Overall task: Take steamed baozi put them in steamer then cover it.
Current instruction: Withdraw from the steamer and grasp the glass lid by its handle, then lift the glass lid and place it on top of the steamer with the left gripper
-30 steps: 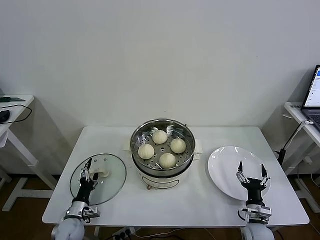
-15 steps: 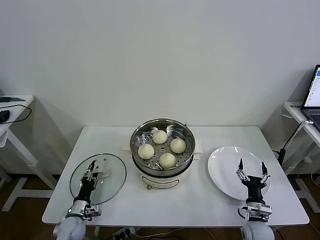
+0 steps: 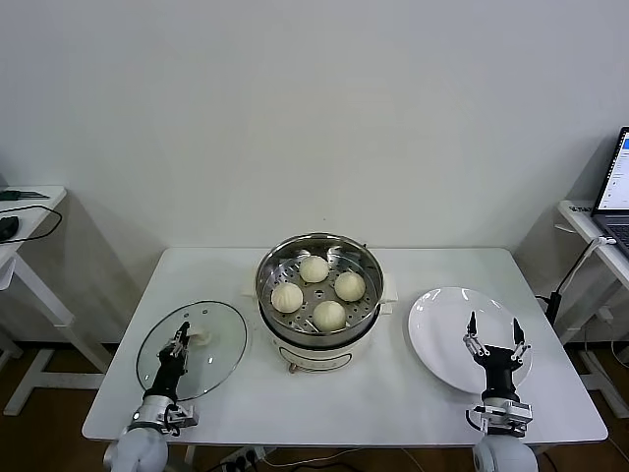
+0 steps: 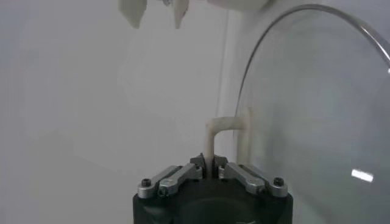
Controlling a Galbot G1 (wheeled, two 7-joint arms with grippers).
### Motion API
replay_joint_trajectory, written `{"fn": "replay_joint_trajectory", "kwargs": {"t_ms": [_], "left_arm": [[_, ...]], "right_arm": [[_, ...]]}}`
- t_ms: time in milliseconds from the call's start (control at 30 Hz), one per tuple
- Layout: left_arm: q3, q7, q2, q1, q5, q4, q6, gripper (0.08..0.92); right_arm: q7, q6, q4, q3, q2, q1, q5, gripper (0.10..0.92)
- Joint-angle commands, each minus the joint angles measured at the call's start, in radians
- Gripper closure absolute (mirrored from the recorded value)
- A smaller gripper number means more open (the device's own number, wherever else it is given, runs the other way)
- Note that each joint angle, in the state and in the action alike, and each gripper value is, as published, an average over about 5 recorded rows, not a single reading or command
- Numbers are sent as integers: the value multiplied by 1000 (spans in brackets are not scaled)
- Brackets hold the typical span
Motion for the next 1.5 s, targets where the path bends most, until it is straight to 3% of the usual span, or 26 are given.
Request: {"fn": "replay_joint_trajectory", "kwargs": {"t_ms": [33,300,533,767,900,1133,1500], "left_arm": [[-86,-1,55,56,9,-286,41,810],[-87,90,144,27,-55,-613,128,810],[166,197,133,-61,-74,-741,271,810],[490,290,69,-156,-83,-708,411,810],[609,324,31,-221,-77,-638,484,810],[702,403,-28,-294,-58,-555,586,810],[740,518,-59,-367,71,-459,624,810]], "right_arm": [[0,2,0,-4,4,2,-2,203],[0,4,12,-4,8,0,-3,203],[-1,5,28,10,12,-14,0,203],[-9,-9,41,16,15,-27,3,203],[-9,-8,29,22,18,-25,-3,203],[-12,7,3,25,34,-23,-17,203],[-18,21,-23,23,44,-16,-26,203]]}}
